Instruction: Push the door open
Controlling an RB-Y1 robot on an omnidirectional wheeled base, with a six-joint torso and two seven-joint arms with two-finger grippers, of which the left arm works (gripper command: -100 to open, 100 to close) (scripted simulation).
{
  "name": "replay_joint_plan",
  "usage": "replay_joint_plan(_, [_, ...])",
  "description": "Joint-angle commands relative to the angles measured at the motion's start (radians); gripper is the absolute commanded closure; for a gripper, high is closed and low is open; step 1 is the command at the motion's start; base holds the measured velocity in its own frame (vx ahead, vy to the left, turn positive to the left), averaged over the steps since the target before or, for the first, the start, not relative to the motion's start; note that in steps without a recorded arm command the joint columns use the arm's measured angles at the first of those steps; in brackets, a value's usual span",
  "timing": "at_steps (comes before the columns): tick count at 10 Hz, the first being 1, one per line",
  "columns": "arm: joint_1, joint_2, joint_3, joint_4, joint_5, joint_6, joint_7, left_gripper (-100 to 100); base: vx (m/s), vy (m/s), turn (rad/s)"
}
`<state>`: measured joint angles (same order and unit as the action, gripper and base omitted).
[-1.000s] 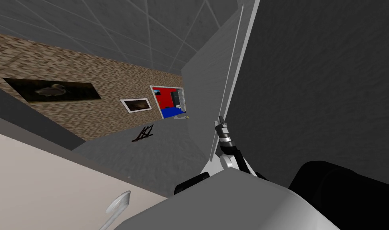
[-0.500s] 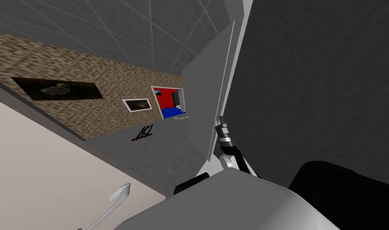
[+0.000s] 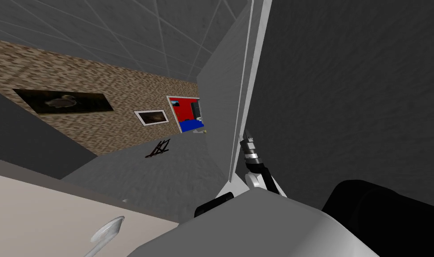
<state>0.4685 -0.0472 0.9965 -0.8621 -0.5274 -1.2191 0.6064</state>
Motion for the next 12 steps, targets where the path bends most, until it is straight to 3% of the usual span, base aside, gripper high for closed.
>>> replay_joint_plan(1, [0.000,0.008,0.000,0.000,0.000,0.001,0.000,-100,0.008,0.084,-0.010])
replay_joint_plan(3, [0.000,0.016,0.000,0.000,0.001,0.001,-0.001,-100,0.009,0.200,-0.031])
replay_joint_plan(6, [-0.001,0.042,-0.001,-0.001,0.003,0.003,-0.002,-100,-0.025,0.203,-0.031])
replay_joint_plan(12, [-0.006,0.140,-0.005,-0.004,0.020,0.021,-0.014,-100,0.039,0.197,-0.039])
